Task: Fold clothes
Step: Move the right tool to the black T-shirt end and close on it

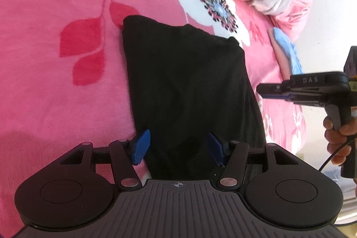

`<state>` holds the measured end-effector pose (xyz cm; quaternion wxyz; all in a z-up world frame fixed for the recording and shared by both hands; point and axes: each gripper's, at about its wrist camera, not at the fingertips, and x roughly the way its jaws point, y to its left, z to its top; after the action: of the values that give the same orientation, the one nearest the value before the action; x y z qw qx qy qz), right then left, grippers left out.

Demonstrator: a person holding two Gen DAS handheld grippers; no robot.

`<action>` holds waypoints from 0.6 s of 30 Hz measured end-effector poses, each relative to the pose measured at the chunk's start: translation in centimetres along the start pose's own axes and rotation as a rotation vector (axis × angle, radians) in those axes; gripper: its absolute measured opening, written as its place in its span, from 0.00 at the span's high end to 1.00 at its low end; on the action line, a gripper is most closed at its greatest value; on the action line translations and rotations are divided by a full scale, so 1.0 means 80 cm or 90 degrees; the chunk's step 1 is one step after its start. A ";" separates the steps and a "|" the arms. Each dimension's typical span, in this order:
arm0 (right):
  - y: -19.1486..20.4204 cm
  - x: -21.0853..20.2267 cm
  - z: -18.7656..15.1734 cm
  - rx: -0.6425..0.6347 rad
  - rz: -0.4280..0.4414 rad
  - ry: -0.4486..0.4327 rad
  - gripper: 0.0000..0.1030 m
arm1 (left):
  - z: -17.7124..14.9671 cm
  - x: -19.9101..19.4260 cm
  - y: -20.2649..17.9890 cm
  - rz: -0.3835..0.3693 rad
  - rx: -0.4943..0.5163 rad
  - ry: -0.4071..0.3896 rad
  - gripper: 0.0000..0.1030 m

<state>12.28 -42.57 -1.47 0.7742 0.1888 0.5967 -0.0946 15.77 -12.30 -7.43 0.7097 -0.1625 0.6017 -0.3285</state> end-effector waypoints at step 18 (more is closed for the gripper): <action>0.039 0.034 0.078 -0.019 -0.028 0.047 0.82 | 0.026 0.012 0.012 -0.039 -0.020 0.080 0.44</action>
<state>19.69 -42.06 -2.14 0.7521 0.1673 0.6303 -0.0955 18.12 -12.60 -8.29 0.6574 -0.1707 0.6451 -0.3500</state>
